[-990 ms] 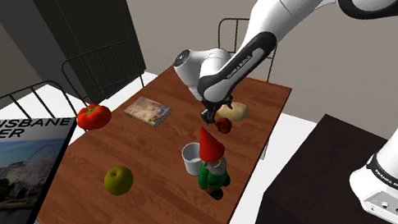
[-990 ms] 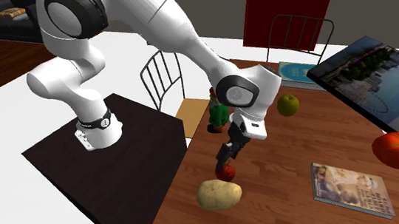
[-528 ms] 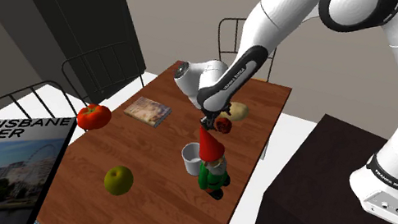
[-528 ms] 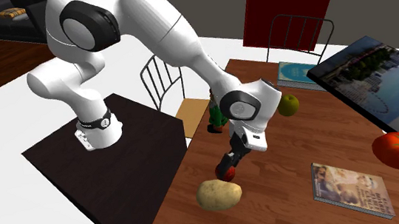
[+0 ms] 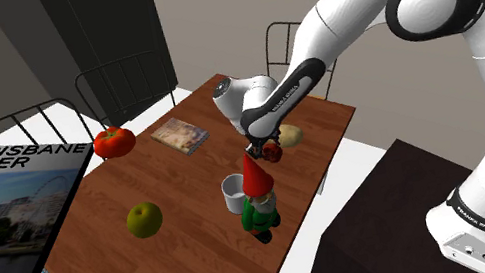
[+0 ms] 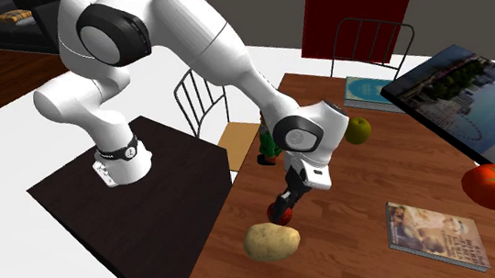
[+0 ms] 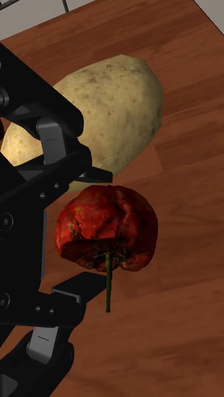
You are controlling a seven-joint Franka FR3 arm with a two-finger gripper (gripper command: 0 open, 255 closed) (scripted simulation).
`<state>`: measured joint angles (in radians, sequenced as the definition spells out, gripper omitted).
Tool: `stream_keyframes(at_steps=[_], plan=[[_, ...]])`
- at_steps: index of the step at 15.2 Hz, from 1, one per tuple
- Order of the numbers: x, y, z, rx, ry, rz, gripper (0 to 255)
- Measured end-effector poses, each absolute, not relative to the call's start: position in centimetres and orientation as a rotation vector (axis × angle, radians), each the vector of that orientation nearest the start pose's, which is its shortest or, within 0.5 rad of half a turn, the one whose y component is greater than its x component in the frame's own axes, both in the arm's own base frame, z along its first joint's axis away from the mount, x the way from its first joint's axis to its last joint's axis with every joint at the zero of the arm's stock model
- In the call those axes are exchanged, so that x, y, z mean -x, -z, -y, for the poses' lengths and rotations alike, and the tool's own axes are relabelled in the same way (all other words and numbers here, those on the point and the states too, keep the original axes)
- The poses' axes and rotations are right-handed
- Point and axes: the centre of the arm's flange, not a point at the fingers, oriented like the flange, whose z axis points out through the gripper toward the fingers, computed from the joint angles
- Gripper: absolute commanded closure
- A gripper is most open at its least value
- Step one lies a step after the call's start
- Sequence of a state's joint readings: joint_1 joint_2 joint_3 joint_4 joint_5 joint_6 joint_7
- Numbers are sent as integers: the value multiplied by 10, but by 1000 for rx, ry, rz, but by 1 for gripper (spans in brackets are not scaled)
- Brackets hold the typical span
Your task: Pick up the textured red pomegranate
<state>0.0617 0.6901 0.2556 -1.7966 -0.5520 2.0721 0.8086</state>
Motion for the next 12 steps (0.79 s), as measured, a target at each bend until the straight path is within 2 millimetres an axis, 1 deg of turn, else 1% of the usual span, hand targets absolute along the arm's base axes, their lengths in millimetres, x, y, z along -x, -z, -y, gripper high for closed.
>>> stream_keyframes(at_steps=[5, 12], plan=[[-589, -151, -160, 3526, -307, -275, 255], [-589, -184, -160, 3527, -309, -276, 255]])
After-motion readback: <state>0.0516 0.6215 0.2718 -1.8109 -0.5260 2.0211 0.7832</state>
